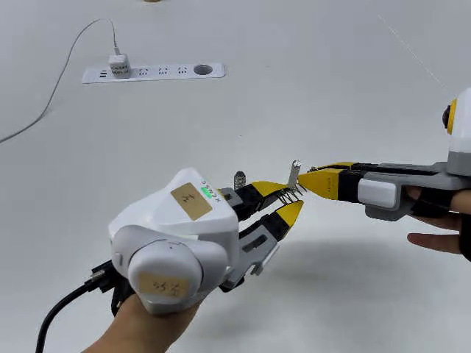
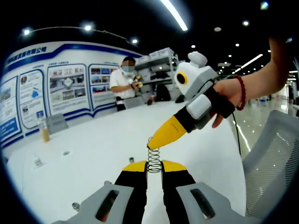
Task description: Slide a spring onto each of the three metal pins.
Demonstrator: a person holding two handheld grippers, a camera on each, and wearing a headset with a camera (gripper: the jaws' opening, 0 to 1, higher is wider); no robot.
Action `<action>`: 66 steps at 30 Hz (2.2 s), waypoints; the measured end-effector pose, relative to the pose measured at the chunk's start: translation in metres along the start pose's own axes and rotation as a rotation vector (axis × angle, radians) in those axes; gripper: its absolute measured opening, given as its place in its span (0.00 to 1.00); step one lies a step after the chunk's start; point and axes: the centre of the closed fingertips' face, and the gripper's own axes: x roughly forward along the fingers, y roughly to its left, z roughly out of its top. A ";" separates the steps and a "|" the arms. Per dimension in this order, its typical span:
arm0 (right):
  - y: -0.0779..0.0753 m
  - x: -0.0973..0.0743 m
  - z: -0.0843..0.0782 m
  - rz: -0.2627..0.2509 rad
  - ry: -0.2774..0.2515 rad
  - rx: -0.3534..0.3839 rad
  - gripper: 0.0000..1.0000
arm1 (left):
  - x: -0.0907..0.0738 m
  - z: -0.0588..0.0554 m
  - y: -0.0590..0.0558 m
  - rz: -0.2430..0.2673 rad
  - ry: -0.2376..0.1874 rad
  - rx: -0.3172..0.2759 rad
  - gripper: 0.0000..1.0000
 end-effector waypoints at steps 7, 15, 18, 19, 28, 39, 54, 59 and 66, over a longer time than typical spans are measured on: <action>0.002 -0.001 0.004 0.011 -0.016 0.000 0.14 | 0.001 -0.003 0.002 0.010 0.018 0.006 0.11; 0.001 -0.001 0.004 0.006 -0.009 -0.025 0.13 | 0.002 -0.001 0.001 0.015 0.016 0.009 0.11; 0.000 -0.001 0.005 0.009 -0.011 -0.029 0.13 | 0.002 -0.001 0.001 0.015 0.016 0.011 0.11; 0.000 -0.001 0.005 0.008 -0.010 -0.033 0.13 | 0.002 -0.001 0.001 0.015 0.016 0.011 0.11; -0.002 -0.001 0.007 0.000 -0.008 -0.066 0.13 | 0.002 -0.001 0.001 0.021 0.023 0.005 0.11; -0.005 -0.001 0.008 -0.026 -0.005 -0.105 0.13 | 0.004 -0.003 0.001 0.026 0.034 -0.014 0.15; -0.029 0.002 0.024 -0.104 -0.018 -0.188 0.13 | -0.014 -0.027 0.011 0.091 0.158 -0.052 0.26; -0.037 0.004 0.031 -0.130 -0.013 -0.234 0.13 | -0.027 -0.034 0.020 0.136 0.174 -0.096 0.29; -0.047 0.007 0.037 -0.170 -0.006 -0.288 0.13 | -0.045 -0.041 0.030 0.187 0.197 -0.139 0.36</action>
